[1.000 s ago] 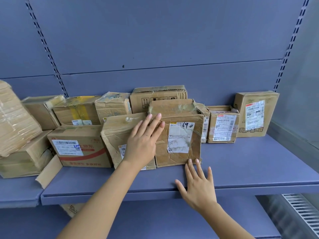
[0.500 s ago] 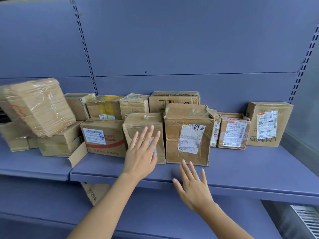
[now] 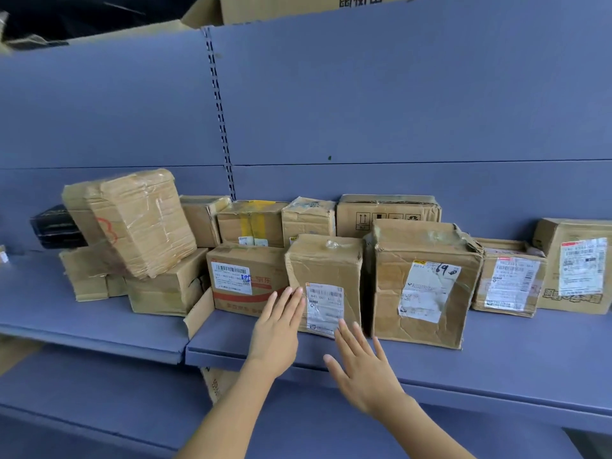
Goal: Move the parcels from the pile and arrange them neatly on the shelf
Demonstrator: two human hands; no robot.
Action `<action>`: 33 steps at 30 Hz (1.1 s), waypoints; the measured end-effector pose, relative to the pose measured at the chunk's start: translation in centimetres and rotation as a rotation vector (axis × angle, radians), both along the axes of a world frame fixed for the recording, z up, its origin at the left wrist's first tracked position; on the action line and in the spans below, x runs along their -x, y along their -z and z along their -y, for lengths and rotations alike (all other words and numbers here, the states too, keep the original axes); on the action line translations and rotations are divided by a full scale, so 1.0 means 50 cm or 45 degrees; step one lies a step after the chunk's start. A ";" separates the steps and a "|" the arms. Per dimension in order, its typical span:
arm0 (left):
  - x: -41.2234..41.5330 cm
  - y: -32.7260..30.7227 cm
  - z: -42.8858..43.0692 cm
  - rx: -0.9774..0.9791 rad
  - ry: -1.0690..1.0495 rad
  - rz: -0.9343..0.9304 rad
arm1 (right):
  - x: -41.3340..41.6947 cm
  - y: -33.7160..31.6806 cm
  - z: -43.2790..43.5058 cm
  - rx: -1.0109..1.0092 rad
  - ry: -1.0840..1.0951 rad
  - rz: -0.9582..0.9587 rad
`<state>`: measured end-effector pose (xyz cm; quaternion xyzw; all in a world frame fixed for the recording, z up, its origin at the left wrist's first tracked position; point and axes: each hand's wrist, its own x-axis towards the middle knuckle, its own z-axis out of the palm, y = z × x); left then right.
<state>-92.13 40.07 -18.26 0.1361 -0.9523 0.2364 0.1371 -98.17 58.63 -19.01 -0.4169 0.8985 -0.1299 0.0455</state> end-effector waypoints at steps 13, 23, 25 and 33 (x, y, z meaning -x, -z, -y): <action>-0.009 -0.094 0.232 -0.238 0.074 -0.247 | -0.015 0.050 0.131 -0.030 0.317 -0.143; 0.045 -0.104 0.232 -0.162 0.081 -0.530 | -0.065 0.039 0.231 0.006 0.567 -0.076; 0.046 -0.102 0.228 -0.155 0.036 -0.509 | -0.076 0.022 0.242 0.044 0.584 -0.097; 0.034 -0.091 0.228 -0.405 0.036 -0.515 | -0.078 0.068 0.238 0.177 0.580 -0.309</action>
